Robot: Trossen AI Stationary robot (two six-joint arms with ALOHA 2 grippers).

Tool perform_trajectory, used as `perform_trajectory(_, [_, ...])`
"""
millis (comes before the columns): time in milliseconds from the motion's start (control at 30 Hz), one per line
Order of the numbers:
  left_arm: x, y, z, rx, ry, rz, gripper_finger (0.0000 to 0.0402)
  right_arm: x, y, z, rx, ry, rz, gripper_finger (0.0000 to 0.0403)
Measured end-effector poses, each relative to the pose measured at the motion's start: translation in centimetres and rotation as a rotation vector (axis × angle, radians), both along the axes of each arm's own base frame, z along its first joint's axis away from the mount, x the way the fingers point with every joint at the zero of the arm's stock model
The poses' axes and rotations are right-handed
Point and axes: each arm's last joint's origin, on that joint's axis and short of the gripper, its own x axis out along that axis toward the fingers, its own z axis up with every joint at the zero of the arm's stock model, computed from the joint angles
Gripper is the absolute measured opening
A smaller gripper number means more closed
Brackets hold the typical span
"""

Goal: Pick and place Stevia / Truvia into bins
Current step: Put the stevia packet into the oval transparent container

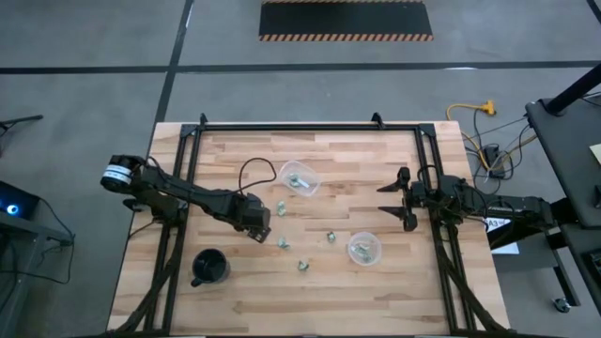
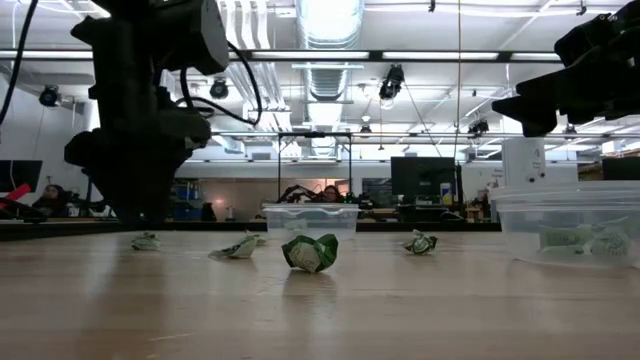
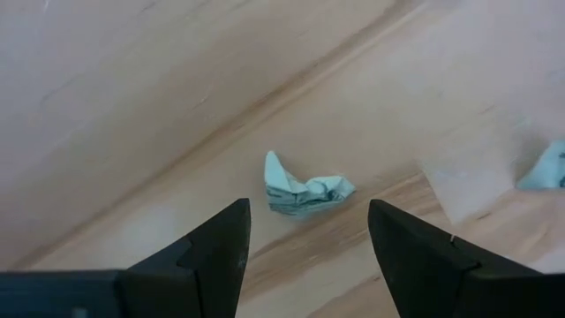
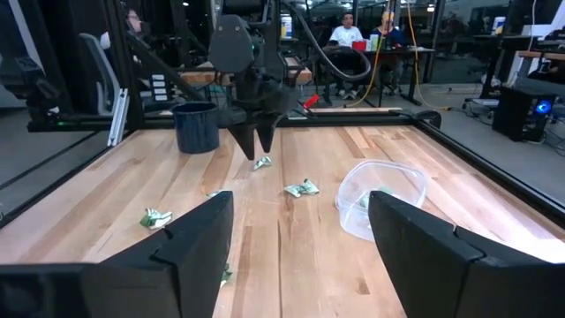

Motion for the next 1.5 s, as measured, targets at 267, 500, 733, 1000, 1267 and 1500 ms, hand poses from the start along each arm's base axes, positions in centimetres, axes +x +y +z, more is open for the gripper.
perform_trajectory(267, [0.8, -0.2, -1.6, -0.012, -0.058, -0.025, 0.0213, 0.0, 0.0, 0.0, 0.000, 0.000, 0.000, 0.0256])
perform_trajectory(500, [1.2, -0.3, -2.0, -0.019, -0.056, -0.028, 0.0213, 0.0, 0.0, 0.0, 0.000, 0.000, 0.000, 0.0250])
perform_trajectory(733, [1.2, -0.3, -2.0, -0.008, -0.054, -0.086, 0.0213, 0.0, 0.0, 0.0, 0.000, 0.000, 0.000, 0.0253])
perform_trajectory(1000, [1.1, -0.3, -2.1, -0.003, -0.046, -0.124, 0.0213, 0.0, 0.0, 0.0, 0.000, 0.000, 0.000, 0.0249])
perform_trajectory(1267, [1.0, -0.4, -2.1, 0.015, -0.022, -0.300, 0.0213, 0.0, 0.0, 0.0, 0.000, 0.000, 0.000, 0.0249])
perform_trajectory(1500, [1.0, -0.3, -2.2, 0.016, -0.024, -0.298, 0.0213, 0.0, 0.0, 0.0, 0.000, 0.000, 0.000, 0.0254])
